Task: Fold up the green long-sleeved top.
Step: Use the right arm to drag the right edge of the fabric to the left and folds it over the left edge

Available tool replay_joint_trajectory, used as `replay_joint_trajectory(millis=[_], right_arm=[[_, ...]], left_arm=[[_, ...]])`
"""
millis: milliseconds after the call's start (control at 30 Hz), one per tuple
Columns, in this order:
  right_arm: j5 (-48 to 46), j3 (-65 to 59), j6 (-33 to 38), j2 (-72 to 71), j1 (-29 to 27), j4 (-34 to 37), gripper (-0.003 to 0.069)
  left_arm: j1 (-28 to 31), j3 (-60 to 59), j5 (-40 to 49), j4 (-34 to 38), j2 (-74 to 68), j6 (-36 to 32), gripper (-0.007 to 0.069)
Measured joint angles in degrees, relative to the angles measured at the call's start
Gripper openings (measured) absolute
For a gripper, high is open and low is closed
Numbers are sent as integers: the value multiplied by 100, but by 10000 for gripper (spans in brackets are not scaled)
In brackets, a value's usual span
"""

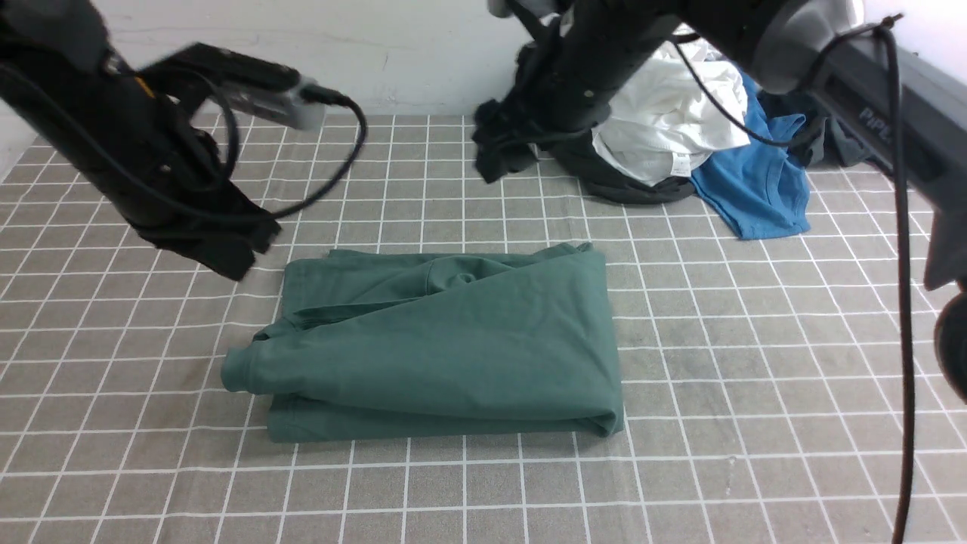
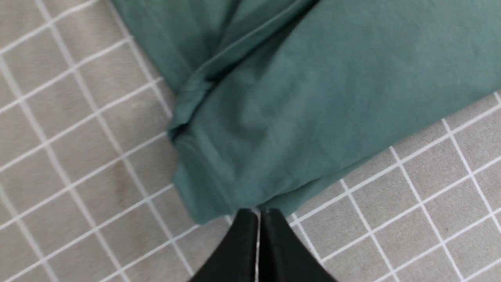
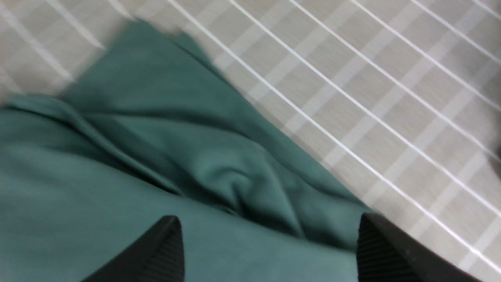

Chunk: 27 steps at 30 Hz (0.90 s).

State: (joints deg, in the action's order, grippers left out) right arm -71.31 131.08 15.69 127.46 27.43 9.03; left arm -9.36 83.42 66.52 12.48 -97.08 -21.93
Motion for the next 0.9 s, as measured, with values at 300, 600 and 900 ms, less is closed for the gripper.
replay_joint_trajectory(millis=[300,600,900], right_arm=[[2,-1027,81,804,-187,-104,246],[-16,-911,112,1088,-187,-220,127],[-26,-260,112,409,-187,-261,120]], left_arm=[[-408,0,-382,6,-1782,-58,-7],[-408,0,-394,-12,-1997,-58,-7],[-408,0,-262,-102,-263,-52,-7]])
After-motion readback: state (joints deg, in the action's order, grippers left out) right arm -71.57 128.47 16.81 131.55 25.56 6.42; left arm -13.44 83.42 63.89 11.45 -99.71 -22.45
